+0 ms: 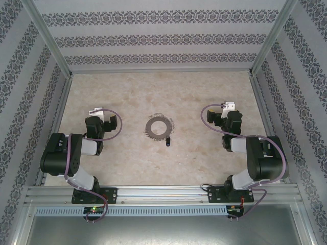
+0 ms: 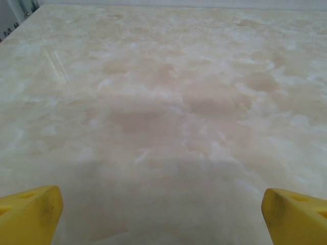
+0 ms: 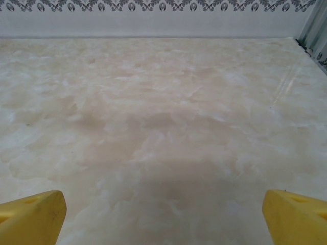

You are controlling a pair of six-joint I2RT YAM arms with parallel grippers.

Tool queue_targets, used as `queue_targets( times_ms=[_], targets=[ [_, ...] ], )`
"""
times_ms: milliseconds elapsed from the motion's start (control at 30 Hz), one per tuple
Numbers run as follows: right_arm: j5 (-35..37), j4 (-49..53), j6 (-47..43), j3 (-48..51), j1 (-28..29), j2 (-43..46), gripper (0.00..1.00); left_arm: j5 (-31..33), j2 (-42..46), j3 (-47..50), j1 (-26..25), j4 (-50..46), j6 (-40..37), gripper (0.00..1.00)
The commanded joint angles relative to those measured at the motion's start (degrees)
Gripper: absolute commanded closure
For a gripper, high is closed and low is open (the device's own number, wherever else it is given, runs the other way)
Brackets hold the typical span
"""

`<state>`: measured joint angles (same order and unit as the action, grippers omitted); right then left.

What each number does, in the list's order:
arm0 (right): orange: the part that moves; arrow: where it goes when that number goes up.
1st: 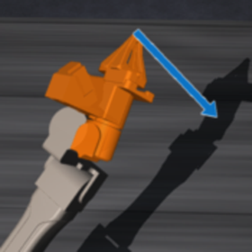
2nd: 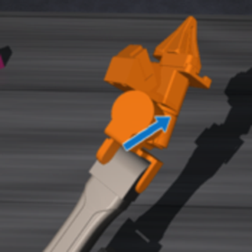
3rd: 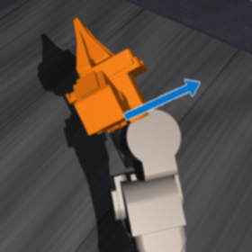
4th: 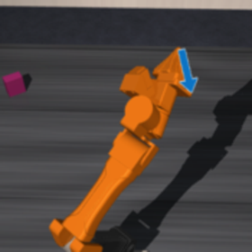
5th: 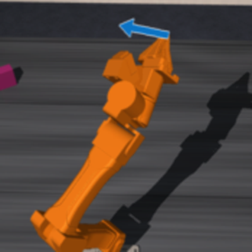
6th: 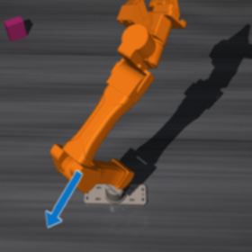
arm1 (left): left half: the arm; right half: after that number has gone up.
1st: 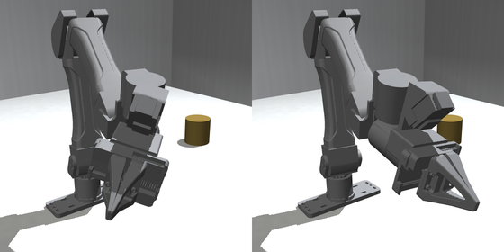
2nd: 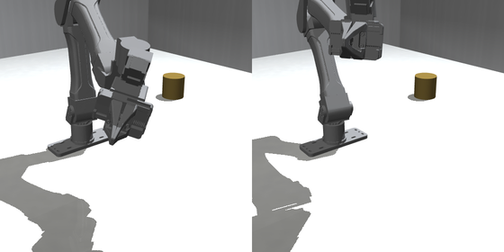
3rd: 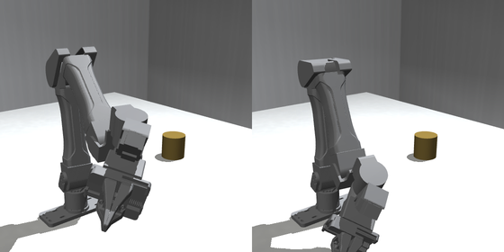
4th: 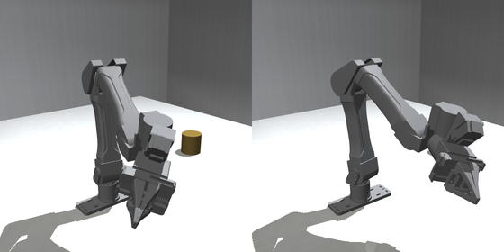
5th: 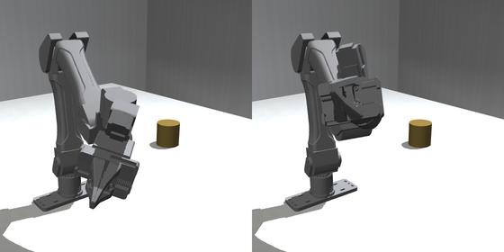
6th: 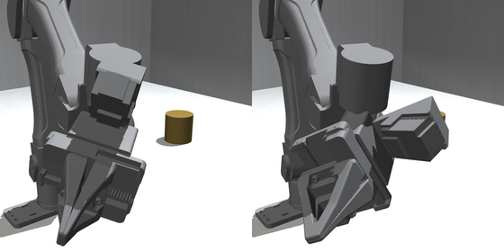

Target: Put the keys on the keyring

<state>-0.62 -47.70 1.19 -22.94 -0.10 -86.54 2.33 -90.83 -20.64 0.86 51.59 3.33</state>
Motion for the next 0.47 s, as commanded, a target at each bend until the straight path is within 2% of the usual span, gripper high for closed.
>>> queue_targets(
  times_ms=[0,433],
  targets=[
    [1.76,-2.66,0.17,0.6,0.84,0.1,0.02,-1.11,0.07,-0.52,0.46,3.78,-1.14,0.0],
    [1.41,-2.64,0.11,0.6,0.75,0.13,0.02,-1.1,0.03,-0.63,0.46,3.64,-1.15,0.0]
  ],
)
